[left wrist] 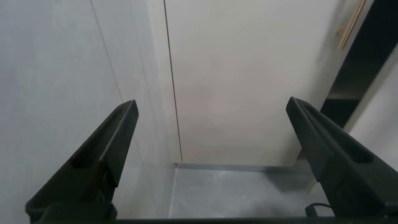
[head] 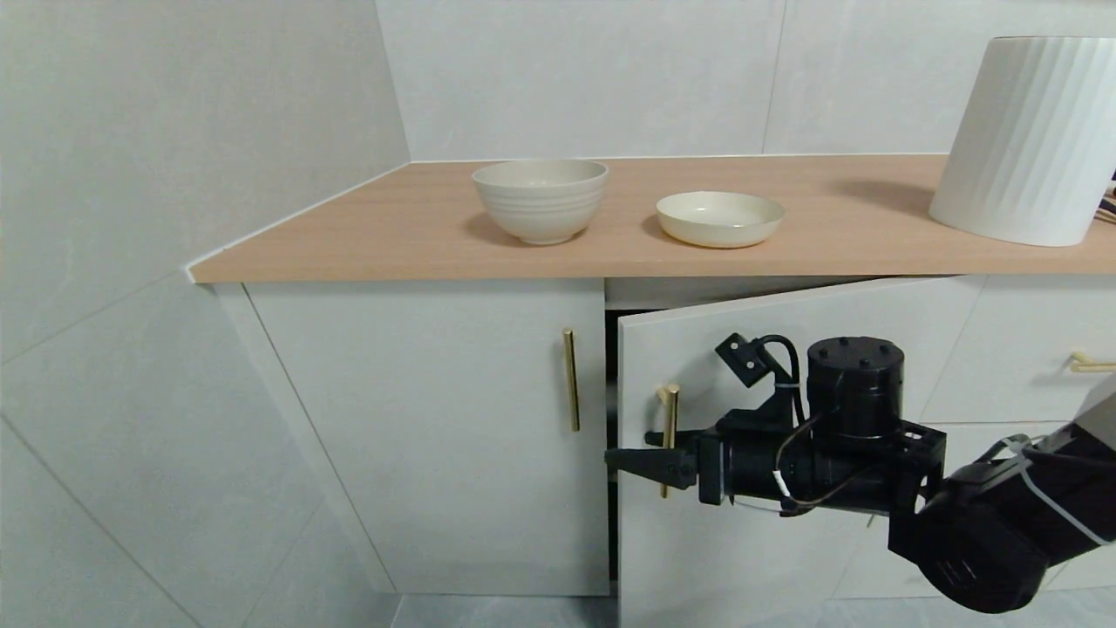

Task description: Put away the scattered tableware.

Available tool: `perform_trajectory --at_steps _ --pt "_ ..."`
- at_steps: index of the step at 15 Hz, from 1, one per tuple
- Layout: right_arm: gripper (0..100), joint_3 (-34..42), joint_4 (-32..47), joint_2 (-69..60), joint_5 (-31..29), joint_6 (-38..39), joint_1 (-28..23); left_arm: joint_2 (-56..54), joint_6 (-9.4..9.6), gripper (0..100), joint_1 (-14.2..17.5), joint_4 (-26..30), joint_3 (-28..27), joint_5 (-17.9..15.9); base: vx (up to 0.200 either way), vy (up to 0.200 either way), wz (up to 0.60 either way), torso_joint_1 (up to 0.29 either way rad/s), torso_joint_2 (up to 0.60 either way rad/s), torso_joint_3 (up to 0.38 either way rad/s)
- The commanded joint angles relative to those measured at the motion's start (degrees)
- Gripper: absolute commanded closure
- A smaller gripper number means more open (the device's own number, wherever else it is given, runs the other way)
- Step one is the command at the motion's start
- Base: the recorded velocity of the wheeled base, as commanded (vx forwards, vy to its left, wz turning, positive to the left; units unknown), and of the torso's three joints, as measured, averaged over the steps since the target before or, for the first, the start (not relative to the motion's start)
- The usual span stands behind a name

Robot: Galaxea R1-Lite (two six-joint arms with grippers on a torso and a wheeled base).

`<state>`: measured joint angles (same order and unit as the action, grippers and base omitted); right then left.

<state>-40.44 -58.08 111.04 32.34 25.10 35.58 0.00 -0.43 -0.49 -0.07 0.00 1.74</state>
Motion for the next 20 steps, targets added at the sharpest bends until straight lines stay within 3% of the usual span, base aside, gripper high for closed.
perform_trajectory --at_steps 1,9,11,13,14,17,20 --pt "0 2.5 -0.4 -2.9 0.1 0.0 0.6 0.0 0.08 0 0.0 0.0 0.0 0.0 0.0 0.0 0.0 0.0 0.0 0.0" --pt "0 6.9 -1.0 -6.0 2.1 0.0 1.2 0.0 -0.01 0 0.0 -0.8 -1.0 -0.1 0.0 0.0 0.0 0.0 0.0 0.0" --pt "0 7.6 -1.0 -6.5 2.1 -0.1 1.2 2.6 0.08 0 -0.5 5.1 -11.6 -3.0 0.0 0.0 0.0 0.0 0.0 0.0" --pt "0 7.9 -1.0 -7.1 2.2 -0.1 1.2 11.0 0.16 0 -1.0 12.6 -23.6 -8.6 0.0 0.0 0.0 0.0 0.0 0.0" --pt "0 8.0 -1.0 -7.3 2.2 -0.1 1.2 17.0 0.16 0 -1.0 13.6 -28.1 -11.1 0.0 0.0 0.0 0.0 0.0 0.0" --pt "0 8.5 -1.0 -7.9 3.1 -0.2 1.2 37.4 2.1 0 -1.3 12.4 -38.2 -14.6 0.0 0.0 0.0 0.0 0.0 0.0" --pt "0 9.0 -1.0 -7.9 3.3 -0.1 1.9 50.7 4.29 0 -1.9 8.2 -41.0 -18.6 0.0 0.0 0.0 0.0 0.0 0.0"
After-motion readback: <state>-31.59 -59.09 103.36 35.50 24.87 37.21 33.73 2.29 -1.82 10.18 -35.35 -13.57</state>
